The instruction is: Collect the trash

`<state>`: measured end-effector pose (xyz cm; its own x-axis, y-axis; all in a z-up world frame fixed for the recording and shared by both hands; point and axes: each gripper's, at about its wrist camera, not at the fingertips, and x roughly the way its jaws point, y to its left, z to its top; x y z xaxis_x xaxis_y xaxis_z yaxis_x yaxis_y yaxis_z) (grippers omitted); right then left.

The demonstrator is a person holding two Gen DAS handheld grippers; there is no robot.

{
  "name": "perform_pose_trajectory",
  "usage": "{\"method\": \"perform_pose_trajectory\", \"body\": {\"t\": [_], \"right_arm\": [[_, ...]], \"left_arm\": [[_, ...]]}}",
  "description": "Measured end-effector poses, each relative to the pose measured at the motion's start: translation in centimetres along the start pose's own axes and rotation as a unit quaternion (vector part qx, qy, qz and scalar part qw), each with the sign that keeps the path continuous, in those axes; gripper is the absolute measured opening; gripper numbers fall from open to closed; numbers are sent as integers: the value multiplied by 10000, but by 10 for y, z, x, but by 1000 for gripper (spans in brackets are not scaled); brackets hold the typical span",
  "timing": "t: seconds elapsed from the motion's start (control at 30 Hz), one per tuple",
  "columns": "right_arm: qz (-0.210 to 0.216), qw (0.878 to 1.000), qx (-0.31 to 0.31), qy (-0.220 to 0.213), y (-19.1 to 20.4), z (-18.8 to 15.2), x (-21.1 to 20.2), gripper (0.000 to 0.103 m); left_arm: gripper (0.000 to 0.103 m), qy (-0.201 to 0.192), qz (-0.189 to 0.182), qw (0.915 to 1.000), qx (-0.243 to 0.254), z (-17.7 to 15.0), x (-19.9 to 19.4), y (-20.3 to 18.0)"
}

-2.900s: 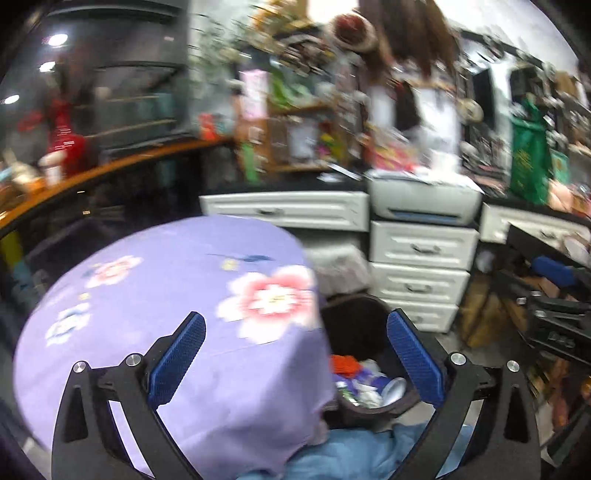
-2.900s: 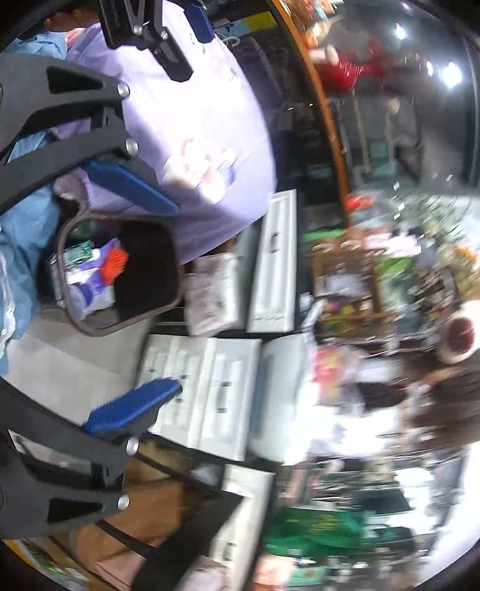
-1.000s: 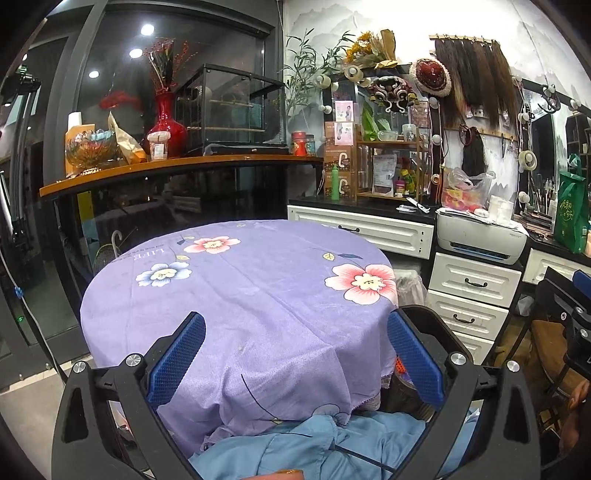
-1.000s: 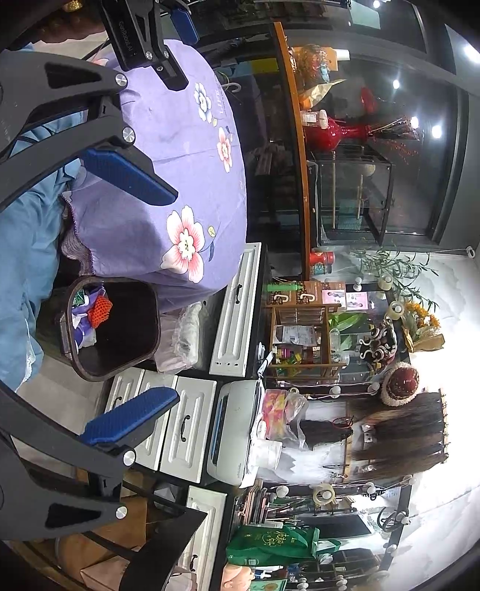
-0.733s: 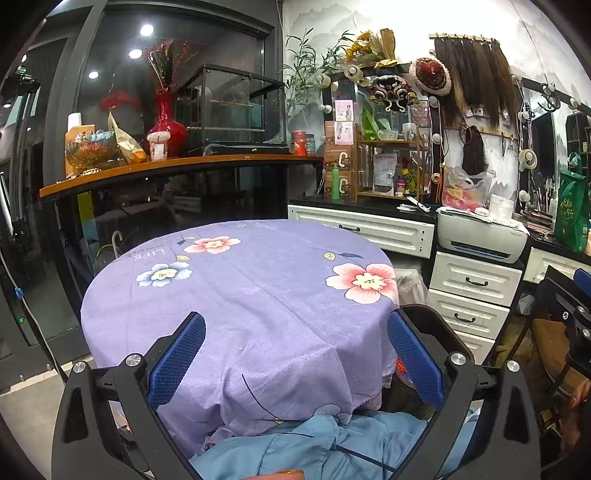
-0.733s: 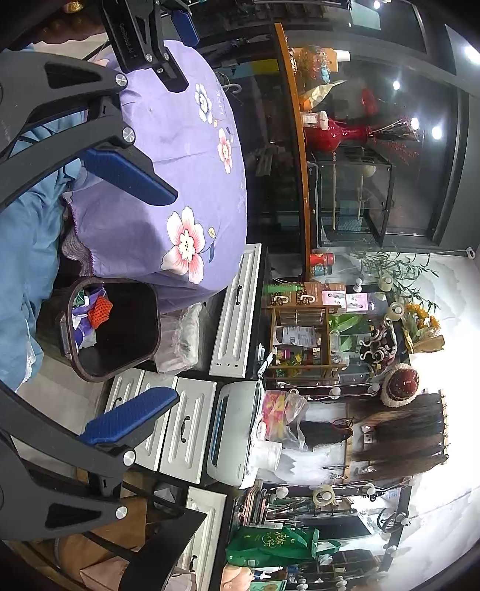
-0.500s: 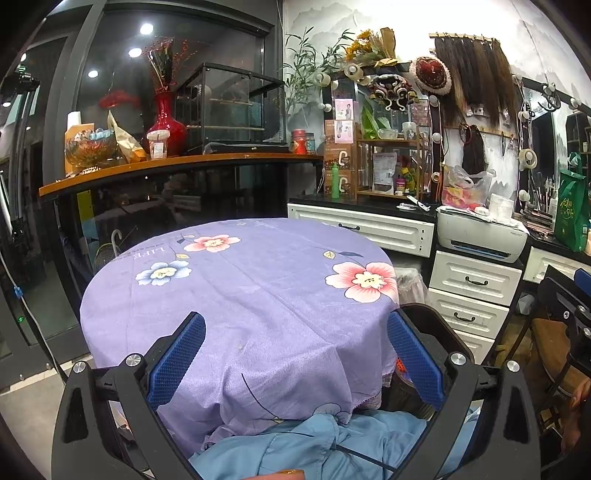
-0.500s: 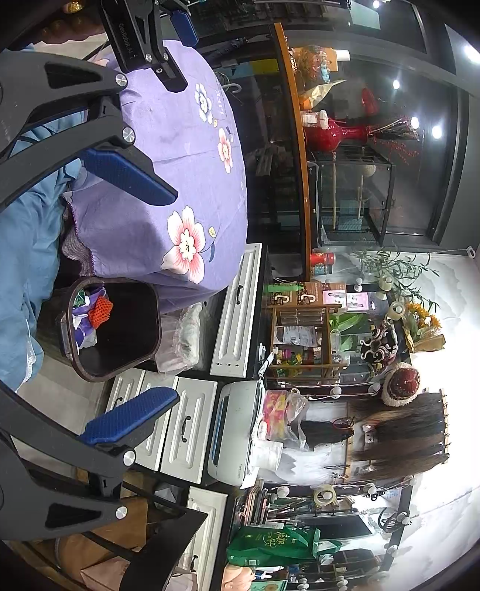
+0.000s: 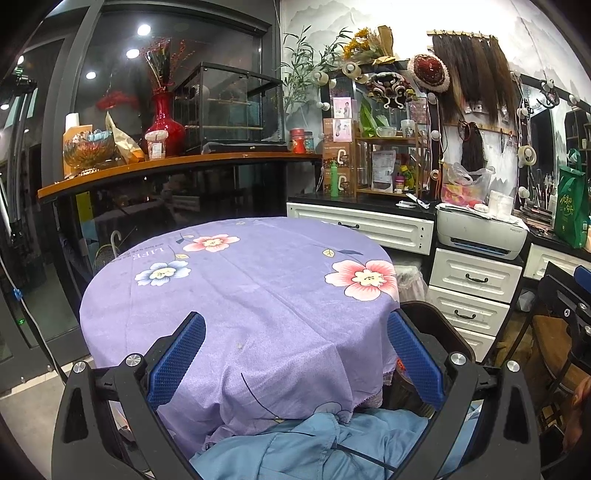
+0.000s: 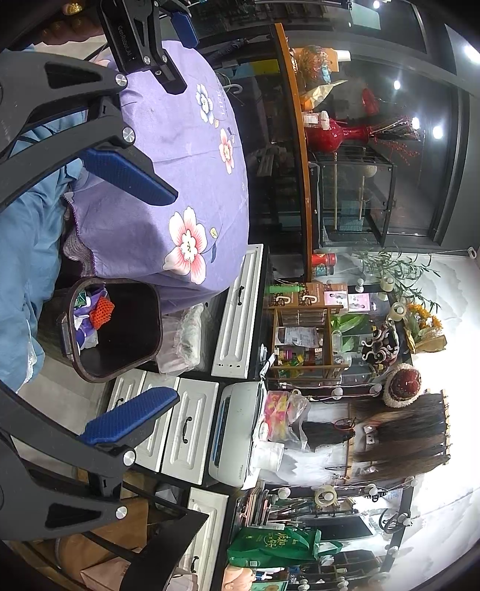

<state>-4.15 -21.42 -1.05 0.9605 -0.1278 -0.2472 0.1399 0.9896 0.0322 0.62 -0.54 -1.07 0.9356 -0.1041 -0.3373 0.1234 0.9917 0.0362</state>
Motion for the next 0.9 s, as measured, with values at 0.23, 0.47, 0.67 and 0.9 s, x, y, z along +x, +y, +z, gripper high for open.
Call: {"method": "perform_pose_trajectory", "body": {"t": [0.23, 0.47, 0.67, 0.9], "right_arm": [[13, 10000, 6, 17, 0, -3, 2, 97], [14, 10000, 9, 21, 0, -4, 2, 97], [14, 10000, 10, 22, 0, -4, 2, 97], [11, 10000, 12, 27, 1, -4, 2, 97]], "left_arm": [[98, 49, 6, 10000, -40, -1, 1, 1], [98, 38, -4, 10000, -4, -2, 1, 0], [98, 42, -8, 10000, -12, -3, 2, 0], [98, 62, -12, 10000, 7, -5, 3, -1]]}}
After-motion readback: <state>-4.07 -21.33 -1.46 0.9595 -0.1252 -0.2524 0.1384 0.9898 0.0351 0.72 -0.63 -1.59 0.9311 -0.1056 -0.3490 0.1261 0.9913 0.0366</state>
